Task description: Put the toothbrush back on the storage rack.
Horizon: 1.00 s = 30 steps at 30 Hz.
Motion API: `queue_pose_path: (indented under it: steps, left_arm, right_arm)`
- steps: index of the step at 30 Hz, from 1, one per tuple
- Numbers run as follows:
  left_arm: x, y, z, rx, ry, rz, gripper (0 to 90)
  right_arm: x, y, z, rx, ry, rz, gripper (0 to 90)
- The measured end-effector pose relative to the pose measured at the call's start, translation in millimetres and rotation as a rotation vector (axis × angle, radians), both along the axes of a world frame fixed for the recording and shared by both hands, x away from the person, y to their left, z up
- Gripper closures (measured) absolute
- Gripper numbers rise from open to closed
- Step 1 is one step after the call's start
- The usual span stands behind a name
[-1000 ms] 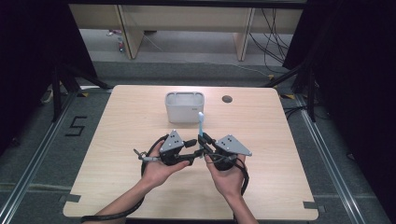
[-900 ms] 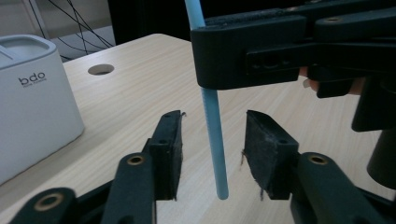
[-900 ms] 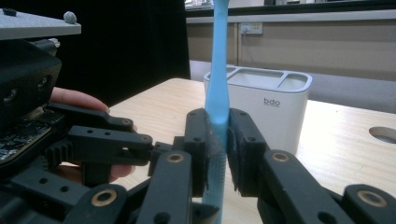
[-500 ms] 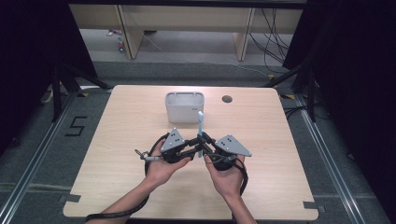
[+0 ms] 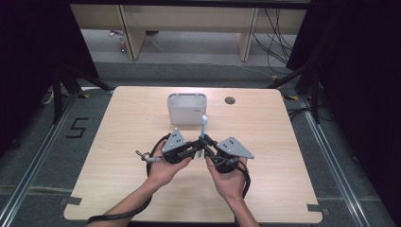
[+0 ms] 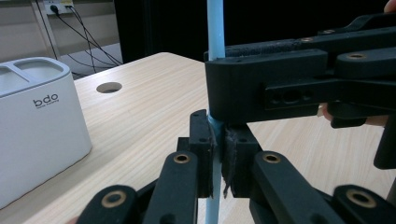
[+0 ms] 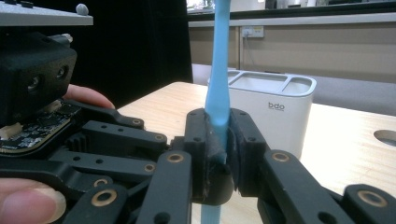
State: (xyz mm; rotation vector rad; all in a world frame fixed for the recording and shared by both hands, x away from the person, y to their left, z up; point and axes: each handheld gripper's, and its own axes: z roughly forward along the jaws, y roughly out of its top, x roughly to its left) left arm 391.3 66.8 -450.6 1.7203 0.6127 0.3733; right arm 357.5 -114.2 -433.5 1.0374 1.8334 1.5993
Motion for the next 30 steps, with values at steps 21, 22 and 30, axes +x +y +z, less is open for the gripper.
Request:
queue_pose_path:
  steps: [21,22,30]
  left_arm:
    - [9.6,28.9,1.9,0.008,-0.025,0.082,83.1]
    - [10.5,31.5,2.3,0.008,-0.03,0.087,83.1]
    - [14.0,38.6,6.1,0.003,-0.041,0.104,83.1]
  right_arm:
    - [-5.0,-20.8,6.7,0.013,0.031,0.007,61.5]
    - [-6.2,-25.7,5.2,0.007,0.037,-0.005,61.1]
    - [-6.7,-36.0,1.1,-0.021,0.023,-0.024,59.2]
